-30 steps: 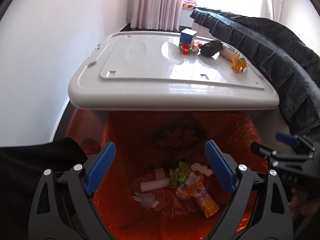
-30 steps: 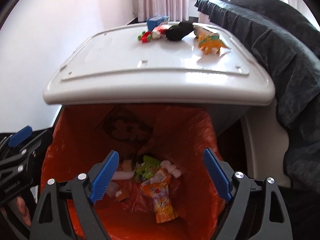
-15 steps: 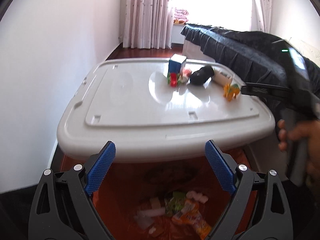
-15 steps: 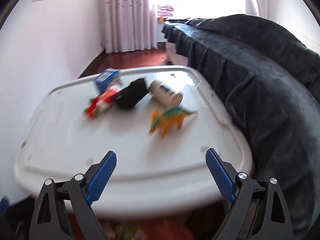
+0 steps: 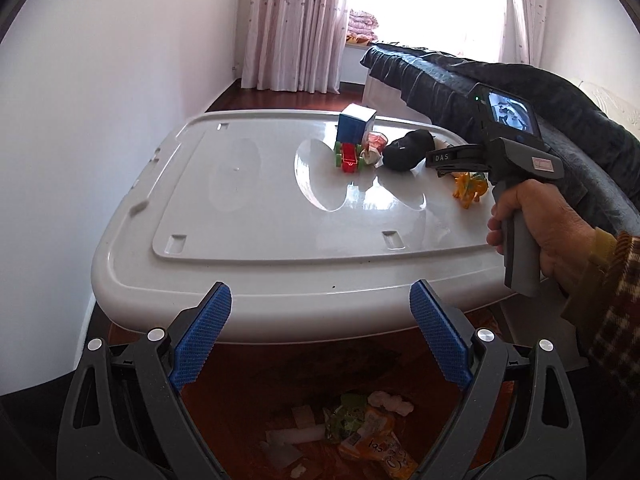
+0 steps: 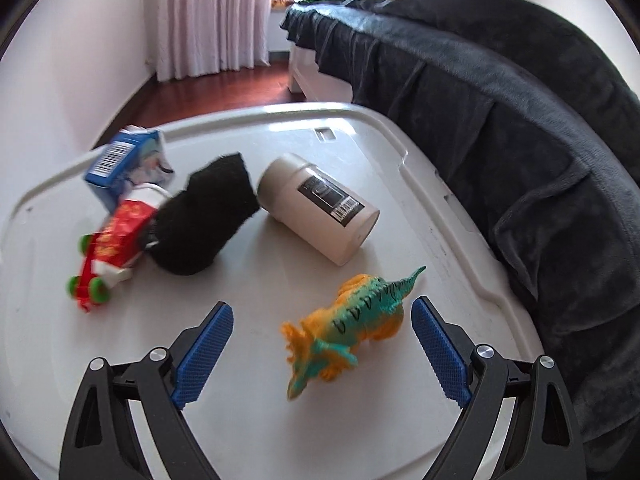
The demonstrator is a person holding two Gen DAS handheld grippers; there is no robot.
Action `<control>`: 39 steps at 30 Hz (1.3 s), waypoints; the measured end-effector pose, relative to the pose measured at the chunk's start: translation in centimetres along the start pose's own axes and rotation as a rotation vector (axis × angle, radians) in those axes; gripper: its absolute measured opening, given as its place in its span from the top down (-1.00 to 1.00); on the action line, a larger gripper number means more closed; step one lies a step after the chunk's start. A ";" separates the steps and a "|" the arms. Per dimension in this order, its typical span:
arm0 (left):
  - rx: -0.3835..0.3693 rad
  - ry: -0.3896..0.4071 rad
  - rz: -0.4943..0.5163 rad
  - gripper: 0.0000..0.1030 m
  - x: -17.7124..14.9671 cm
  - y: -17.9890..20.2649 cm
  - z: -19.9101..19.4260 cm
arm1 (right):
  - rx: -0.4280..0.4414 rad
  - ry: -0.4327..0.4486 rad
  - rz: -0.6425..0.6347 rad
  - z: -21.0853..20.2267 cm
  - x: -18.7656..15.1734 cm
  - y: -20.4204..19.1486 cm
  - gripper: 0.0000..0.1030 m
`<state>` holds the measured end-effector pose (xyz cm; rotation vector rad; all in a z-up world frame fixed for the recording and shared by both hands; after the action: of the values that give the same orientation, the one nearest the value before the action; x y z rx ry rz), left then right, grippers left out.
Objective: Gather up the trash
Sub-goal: 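Grasp the orange-green dinosaur toy with the right gripper, then grasp the blue carton with the left gripper while the right holds the dinosaur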
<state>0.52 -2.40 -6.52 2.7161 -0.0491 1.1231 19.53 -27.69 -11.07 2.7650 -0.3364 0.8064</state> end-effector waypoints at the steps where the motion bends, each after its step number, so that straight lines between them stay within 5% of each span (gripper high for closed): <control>1: 0.000 0.000 -0.003 -0.72 0.0 -0.1 0.0 | -0.005 -0.007 0.007 0.3 0.0 0.2 -0.65; 5: -0.006 0.001 -0.014 -0.72 0.0 -0.2 0.0 | 0.002 -0.044 0.014 1.3 -0.4 0.9 -0.25; 19: -0.015 0.007 0.005 -0.72 3.6 1.3 1.8 | 0.127 0.035 -0.059 -2.3 -2.3 2.3 -0.22; 32: -0.041 -0.055 0.001 -0.72 13.7 3.3 13.0 | 0.196 0.203 -0.123 -8.6 -0.6 3.9 -0.22; 39: -0.060 -0.089 0.103 -0.72 19.6 5.7 20.3 | 0.242 0.218 -0.100 -9.3 -0.1 4.3 -0.23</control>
<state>27.97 -11.07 -5.80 2.7358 -0.2340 1.0088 13.62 -29.05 -2.82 2.8443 -0.0616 1.1785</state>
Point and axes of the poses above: each gripper's, at about its wrist camera, not at the fingertips, and z roughly the way its jaws point, y to its right, x to its top, the point moved 6 cm from there along z, roughly the way its jaws point, and after that the axes turned 5 degrees about -z, right-handed, at the moved point
